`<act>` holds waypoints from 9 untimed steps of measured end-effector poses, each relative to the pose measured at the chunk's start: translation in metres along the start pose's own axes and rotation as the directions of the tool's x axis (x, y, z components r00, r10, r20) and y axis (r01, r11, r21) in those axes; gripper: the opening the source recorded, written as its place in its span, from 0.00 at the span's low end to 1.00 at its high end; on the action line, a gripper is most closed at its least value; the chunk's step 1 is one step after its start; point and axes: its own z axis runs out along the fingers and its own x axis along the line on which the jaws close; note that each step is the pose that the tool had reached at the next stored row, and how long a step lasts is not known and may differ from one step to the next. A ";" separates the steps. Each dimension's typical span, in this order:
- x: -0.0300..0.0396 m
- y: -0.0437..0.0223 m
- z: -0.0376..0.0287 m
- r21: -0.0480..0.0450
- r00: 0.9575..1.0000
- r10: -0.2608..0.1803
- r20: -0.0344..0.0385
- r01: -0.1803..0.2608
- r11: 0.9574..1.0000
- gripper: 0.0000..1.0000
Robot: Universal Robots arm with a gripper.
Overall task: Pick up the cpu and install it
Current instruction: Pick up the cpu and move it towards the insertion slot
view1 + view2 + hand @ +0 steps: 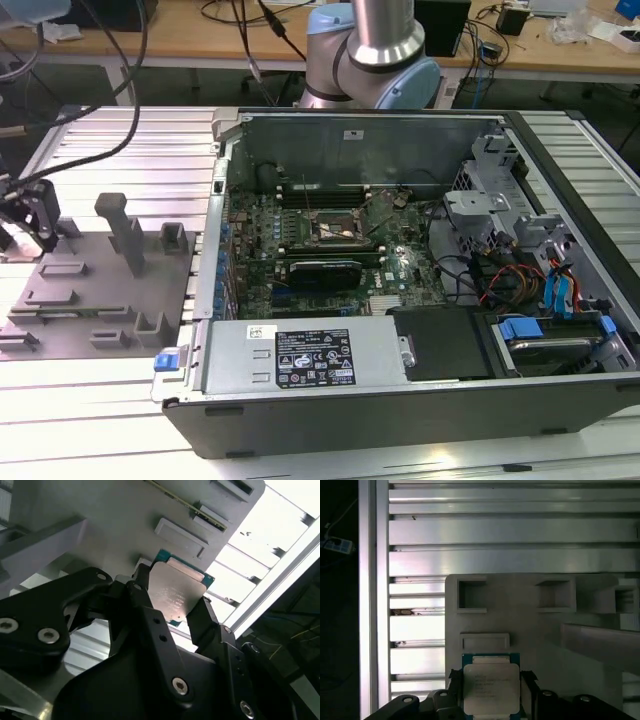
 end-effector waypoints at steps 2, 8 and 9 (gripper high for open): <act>-0.0002 0.0002 -0.0056 0.000 1.000 0.000 0.000 0.000 1.000 0.55; -0.0010 0.0011 -0.0265 0.000 1.000 0.000 0.000 0.000 1.000 0.55; -0.0011 0.0013 -0.0307 0.000 1.000 0.000 0.000 0.000 1.000 0.55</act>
